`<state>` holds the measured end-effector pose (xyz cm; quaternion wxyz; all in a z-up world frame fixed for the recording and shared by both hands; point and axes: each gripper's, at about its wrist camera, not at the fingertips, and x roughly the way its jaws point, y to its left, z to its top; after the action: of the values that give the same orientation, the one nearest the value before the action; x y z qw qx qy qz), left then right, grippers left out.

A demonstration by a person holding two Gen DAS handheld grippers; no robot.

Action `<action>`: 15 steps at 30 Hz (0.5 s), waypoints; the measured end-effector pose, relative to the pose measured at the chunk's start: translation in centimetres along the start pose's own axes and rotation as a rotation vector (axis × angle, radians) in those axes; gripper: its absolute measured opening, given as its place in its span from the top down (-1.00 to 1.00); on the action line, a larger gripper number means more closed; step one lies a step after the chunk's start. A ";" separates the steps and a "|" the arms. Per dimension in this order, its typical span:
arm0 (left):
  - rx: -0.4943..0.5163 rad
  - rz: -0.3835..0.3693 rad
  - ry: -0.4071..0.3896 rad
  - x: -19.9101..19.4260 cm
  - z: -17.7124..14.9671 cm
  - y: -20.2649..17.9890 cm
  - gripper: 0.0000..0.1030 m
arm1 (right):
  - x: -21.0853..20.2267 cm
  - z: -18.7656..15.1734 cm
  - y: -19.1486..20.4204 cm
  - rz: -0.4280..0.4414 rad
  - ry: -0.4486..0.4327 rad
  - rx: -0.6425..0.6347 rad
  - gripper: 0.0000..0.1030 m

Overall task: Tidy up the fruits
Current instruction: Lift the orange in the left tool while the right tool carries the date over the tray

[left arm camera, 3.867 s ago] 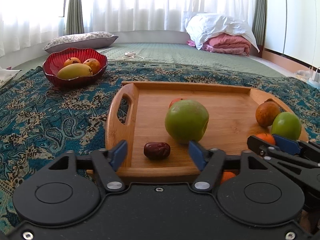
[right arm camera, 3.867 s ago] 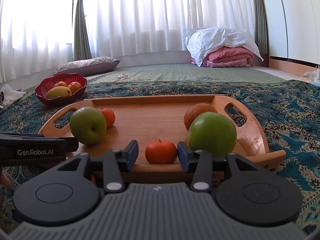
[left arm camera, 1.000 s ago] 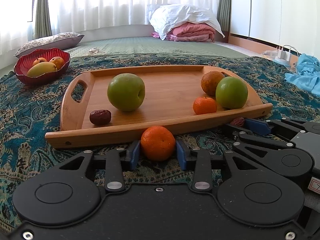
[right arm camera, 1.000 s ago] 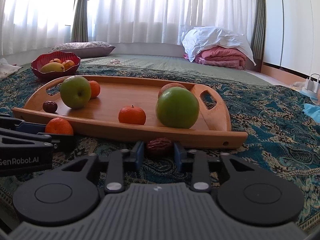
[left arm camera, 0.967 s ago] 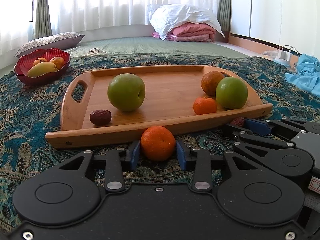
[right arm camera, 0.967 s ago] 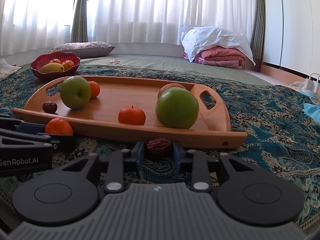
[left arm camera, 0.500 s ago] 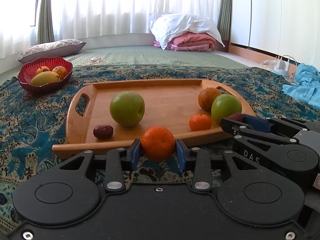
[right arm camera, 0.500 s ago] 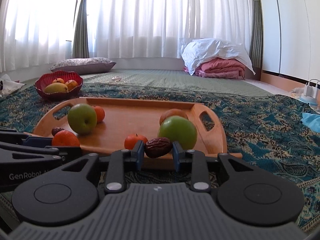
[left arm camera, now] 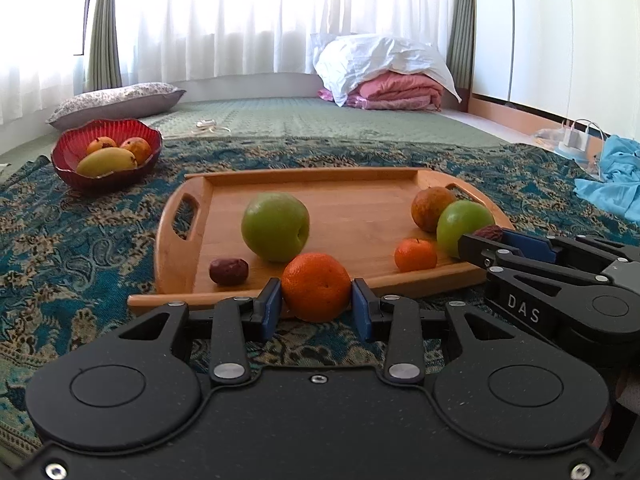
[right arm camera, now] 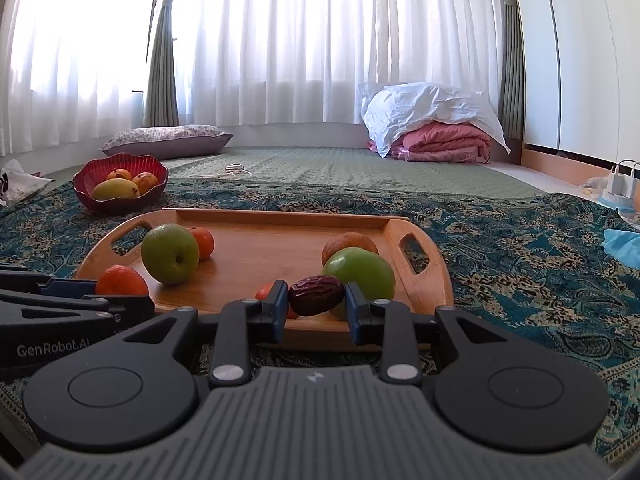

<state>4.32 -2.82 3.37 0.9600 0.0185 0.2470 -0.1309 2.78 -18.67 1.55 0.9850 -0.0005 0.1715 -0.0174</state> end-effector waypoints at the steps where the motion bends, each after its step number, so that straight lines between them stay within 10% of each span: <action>1: -0.002 0.002 -0.002 -0.1 0.1 0.1 0.31 | 0.0 0.1 0.0 -0.001 -0.001 0.002 0.33; 15: -0.037 0.043 -0.044 0.0 2.6 2.4 0.31 | 0.2 1.6 -0.1 0.008 -0.032 0.004 0.33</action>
<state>6.11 -0.77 5.58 0.9680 0.0034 0.2277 -0.1059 3.50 -18.75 3.04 0.9877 0.0021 0.1559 -0.0138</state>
